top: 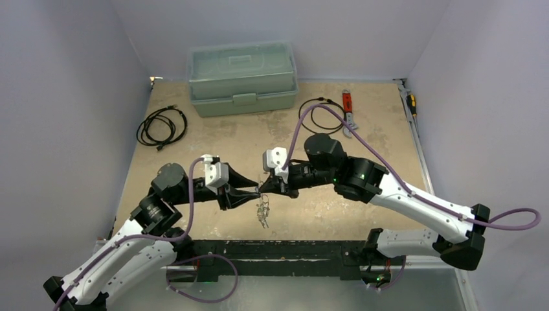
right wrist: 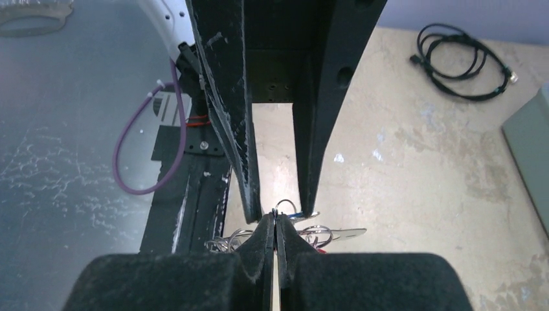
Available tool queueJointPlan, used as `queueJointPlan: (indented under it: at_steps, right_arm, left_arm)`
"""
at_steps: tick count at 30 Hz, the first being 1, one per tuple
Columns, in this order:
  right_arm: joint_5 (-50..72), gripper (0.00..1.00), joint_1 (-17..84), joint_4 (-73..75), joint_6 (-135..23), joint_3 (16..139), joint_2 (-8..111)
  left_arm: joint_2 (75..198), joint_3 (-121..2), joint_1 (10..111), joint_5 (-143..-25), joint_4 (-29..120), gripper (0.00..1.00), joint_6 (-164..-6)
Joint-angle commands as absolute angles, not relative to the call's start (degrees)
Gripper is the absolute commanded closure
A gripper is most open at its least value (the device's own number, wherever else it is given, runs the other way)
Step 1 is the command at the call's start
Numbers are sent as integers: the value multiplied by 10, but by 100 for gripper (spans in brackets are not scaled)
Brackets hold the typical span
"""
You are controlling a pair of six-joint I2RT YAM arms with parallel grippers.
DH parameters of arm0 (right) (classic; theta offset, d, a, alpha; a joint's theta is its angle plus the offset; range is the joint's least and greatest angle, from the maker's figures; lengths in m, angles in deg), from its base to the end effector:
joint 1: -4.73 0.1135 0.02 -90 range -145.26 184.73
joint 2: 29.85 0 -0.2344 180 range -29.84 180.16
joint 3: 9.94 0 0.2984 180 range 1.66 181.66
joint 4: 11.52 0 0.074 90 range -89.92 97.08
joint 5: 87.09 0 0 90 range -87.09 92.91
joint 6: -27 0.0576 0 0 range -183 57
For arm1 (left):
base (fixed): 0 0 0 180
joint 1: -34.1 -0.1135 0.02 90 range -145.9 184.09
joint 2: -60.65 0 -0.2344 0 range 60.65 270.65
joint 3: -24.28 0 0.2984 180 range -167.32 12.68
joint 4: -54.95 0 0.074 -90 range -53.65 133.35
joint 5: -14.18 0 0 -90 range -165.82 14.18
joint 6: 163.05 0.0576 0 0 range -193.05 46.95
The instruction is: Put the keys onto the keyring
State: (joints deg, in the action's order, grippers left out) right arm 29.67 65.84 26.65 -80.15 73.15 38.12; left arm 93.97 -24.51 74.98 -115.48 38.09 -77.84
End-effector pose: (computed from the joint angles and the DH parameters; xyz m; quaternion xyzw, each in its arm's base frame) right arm 0.1394 0.3063 0.3595 -0.6111 0.5489 0.3798 0.4254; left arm 0.1499 -0.1783 0.3190 0.4338 0.5667 -0.4787 0.5114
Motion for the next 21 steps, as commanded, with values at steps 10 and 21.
queueJointPlan:
  at_steps: [10,21]
  right_arm:
    - [262,100,660,-9,-744,597,249]
    - [304,100,660,-71,-715,583,240]
  left_arm:
    - [861,-259,750,-1059,450,51,-765]
    - [880,-250,750,-1169,487,55,-776]
